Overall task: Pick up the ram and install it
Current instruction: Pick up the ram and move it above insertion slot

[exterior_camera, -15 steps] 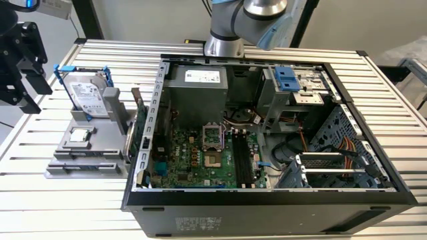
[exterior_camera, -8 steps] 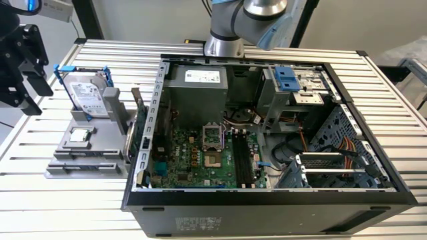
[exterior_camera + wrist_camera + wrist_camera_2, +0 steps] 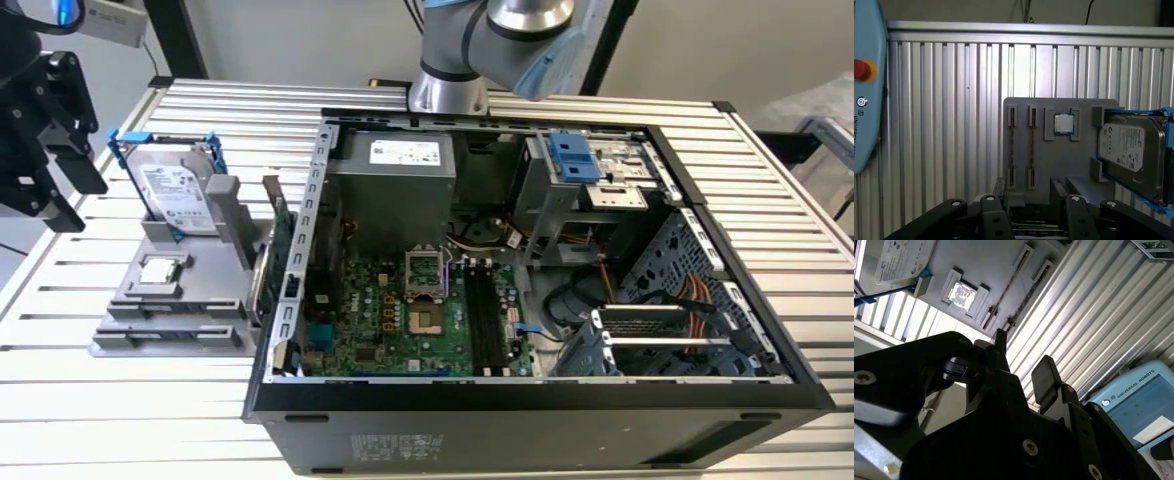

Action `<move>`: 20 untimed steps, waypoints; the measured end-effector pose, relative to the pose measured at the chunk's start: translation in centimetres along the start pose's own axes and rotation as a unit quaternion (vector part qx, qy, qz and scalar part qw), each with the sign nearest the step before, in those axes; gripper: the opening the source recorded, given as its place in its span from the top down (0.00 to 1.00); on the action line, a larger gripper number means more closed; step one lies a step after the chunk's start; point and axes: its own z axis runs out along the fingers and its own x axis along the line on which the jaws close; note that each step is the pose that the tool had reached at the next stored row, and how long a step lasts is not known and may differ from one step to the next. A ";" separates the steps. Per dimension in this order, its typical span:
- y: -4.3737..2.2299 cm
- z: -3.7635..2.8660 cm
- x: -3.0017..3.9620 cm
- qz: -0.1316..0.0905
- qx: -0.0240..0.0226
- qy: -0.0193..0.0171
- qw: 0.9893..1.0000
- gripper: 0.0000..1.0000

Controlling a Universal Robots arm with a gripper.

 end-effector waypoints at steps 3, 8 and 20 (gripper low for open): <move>0.00 0.11 0.00 0.000 0.000 0.000 1.000 0.00; 0.00 0.34 0.01 0.000 0.000 0.000 1.000 0.00; 0.00 0.94 0.00 0.000 0.000 0.003 1.000 0.00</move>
